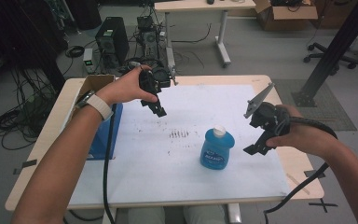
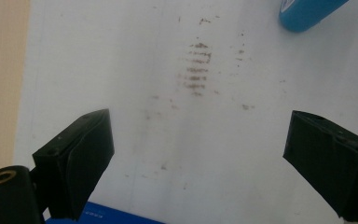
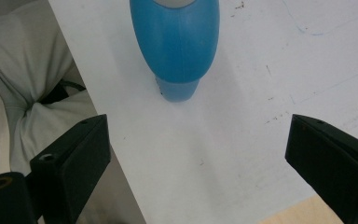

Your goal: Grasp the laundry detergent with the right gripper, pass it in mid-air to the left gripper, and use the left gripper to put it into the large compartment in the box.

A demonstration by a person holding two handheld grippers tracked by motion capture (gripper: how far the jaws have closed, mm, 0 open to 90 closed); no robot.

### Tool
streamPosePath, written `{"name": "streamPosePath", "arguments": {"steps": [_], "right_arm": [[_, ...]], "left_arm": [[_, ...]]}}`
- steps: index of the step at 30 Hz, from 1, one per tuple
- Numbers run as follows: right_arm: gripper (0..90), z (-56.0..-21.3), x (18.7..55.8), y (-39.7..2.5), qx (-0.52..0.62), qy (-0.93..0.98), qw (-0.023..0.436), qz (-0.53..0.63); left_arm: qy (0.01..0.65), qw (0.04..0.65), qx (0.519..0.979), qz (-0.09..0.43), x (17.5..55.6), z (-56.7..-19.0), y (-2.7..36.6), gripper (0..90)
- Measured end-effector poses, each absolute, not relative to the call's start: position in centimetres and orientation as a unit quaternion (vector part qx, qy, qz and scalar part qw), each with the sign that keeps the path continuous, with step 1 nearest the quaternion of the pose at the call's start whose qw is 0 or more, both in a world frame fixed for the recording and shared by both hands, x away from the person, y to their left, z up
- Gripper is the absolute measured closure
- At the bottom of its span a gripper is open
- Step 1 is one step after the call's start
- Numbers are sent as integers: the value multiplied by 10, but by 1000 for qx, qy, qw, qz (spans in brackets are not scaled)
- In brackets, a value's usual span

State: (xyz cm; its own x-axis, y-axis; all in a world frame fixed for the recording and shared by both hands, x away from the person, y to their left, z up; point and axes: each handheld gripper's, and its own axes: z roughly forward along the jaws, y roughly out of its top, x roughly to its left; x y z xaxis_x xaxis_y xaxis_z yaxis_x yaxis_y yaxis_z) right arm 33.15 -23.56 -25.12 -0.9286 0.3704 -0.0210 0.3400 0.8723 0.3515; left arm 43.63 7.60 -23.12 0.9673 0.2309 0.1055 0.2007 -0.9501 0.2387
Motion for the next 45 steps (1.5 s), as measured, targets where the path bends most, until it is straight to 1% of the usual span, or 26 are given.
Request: {"name": "streamPosePath", "arguments": {"steps": [14,25,45], "right_arm": [[45,-252,334,-237,193,963,45,185],[46,-255,332,-234,198,959,40,196],[34,-280,330,-235,178,960,34,214]], "left_arm": [[109,114,985,72,435,-230,76,75],[112,119,983,77,432,-229,78,74],[106,114,985,79,430,-230,74,76]]}}
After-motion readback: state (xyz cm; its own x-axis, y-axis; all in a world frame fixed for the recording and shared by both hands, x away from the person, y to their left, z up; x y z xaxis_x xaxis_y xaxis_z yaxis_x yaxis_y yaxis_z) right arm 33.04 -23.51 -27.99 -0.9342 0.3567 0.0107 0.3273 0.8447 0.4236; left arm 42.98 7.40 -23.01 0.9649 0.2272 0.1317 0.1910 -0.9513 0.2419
